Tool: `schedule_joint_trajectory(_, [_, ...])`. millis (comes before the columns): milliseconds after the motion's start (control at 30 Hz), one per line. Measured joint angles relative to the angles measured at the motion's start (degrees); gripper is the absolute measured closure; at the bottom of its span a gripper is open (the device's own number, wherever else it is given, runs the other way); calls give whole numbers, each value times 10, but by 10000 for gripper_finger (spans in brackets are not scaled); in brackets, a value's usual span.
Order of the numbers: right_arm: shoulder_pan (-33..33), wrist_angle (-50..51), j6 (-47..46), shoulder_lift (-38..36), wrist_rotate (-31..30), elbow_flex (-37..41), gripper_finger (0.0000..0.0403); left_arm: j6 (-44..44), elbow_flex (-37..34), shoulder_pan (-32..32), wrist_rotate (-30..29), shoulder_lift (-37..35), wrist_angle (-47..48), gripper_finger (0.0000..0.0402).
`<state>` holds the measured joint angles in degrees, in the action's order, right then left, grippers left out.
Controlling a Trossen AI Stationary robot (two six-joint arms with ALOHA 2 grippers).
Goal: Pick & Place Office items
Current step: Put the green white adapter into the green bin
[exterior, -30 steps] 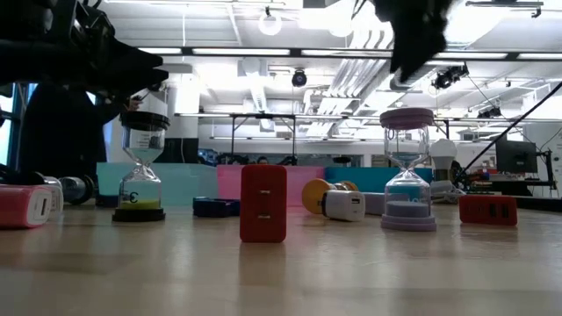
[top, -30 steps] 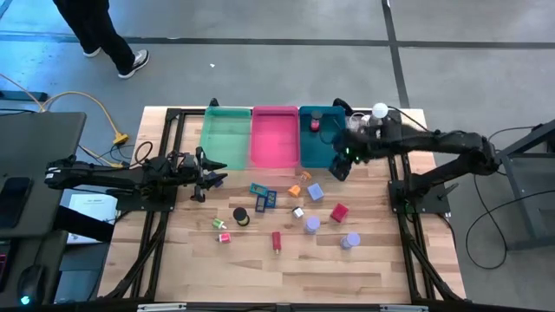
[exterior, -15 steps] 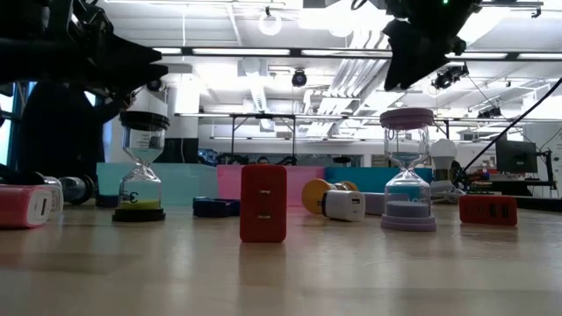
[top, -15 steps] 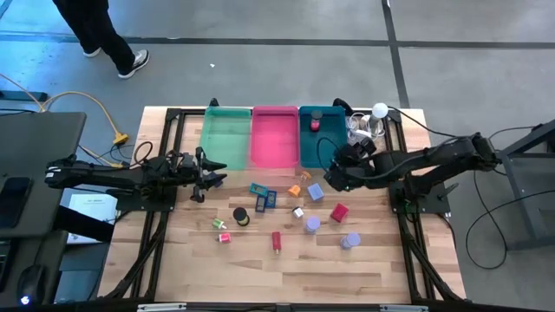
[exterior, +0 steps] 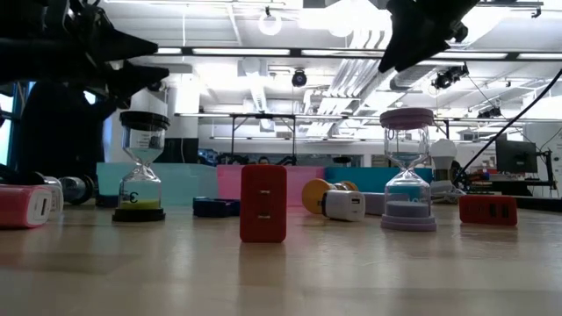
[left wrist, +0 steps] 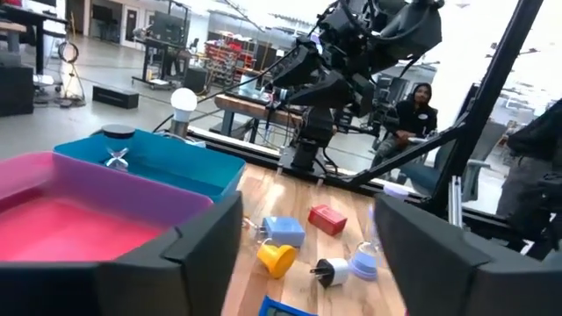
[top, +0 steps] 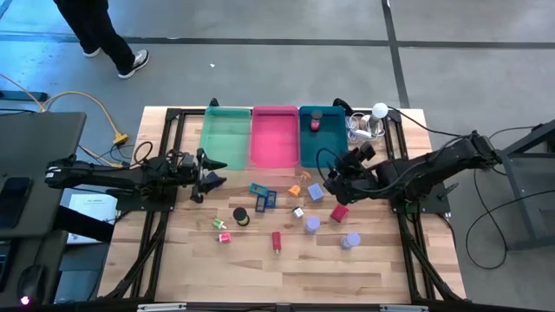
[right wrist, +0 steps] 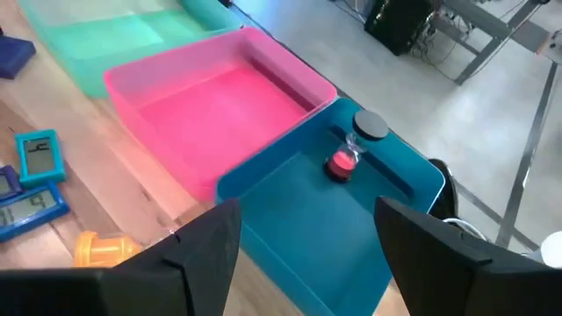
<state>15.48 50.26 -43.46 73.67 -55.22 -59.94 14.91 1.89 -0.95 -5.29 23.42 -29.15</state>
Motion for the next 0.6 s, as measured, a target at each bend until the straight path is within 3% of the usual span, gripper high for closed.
schedule_joint_trajectory(100, [8,0,1,0,-1,0,151,-12,1,0,44,0,-7,116])
schedule_joint_trajectory(267, [20,0,2,0,-8,0,151,-46,16,0,108,4,-11,108])
schedule_joint_trajectory(500, [23,0,4,0,-9,0,151,-145,78,24,110,58,-7,108])
schedule_joint_trajectory(600, [23,1,10,0,-9,0,151,-177,136,44,110,98,46,108])
